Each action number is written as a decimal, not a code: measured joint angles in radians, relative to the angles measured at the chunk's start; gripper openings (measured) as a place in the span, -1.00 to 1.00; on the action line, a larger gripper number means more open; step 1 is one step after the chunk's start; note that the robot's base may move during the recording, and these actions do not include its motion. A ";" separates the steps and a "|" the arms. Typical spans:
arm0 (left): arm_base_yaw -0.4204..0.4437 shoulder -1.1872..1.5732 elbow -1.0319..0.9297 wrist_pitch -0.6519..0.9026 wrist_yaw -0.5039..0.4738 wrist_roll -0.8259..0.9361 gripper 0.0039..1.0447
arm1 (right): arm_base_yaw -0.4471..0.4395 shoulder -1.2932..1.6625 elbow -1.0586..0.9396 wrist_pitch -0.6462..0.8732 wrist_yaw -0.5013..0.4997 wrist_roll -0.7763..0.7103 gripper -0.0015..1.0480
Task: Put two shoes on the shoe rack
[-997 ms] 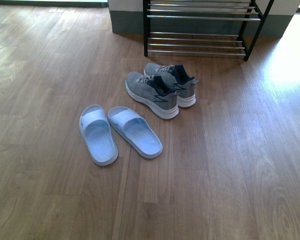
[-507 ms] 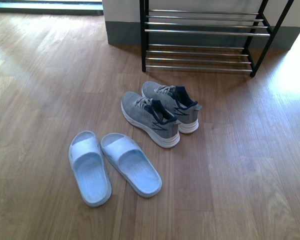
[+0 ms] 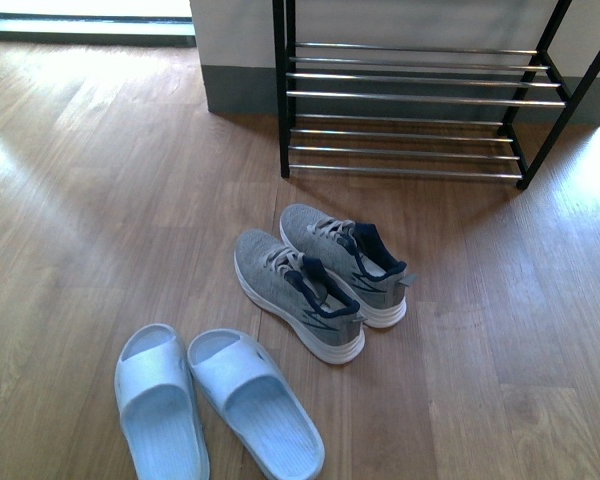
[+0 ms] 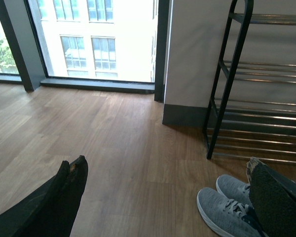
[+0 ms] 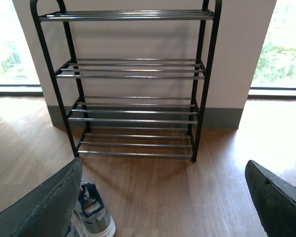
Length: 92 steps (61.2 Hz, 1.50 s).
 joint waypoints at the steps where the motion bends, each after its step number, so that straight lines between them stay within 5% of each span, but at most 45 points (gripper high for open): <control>1: 0.000 0.000 0.000 0.000 0.000 0.000 0.83 | 0.000 0.000 0.000 0.000 0.000 0.000 0.82; 17: 0.000 0.000 0.000 0.000 0.000 0.000 0.83 | 0.000 0.000 0.000 0.000 -0.002 0.000 0.82; 21: 0.000 0.000 0.000 0.000 0.000 0.000 0.83 | -0.014 0.166 0.027 0.030 -0.279 0.061 0.82; 23: 0.000 0.000 0.000 0.000 0.000 0.000 0.83 | 0.037 0.290 0.037 0.111 -0.302 0.080 0.82; 34: 0.000 0.000 0.000 0.000 0.000 0.000 0.83 | 0.269 0.883 0.182 0.461 -0.175 0.122 0.82; 45: 0.000 0.000 0.000 0.000 0.000 0.000 0.83 | 0.351 1.335 0.374 0.577 -0.134 0.143 0.82; 62: 0.000 0.000 0.000 0.000 0.000 0.000 0.83 | 0.357 1.943 0.739 0.691 -0.074 0.207 0.82; 92: 0.000 0.000 0.000 0.000 0.000 0.000 0.83 | 0.249 2.644 1.332 0.522 -0.034 0.003 0.82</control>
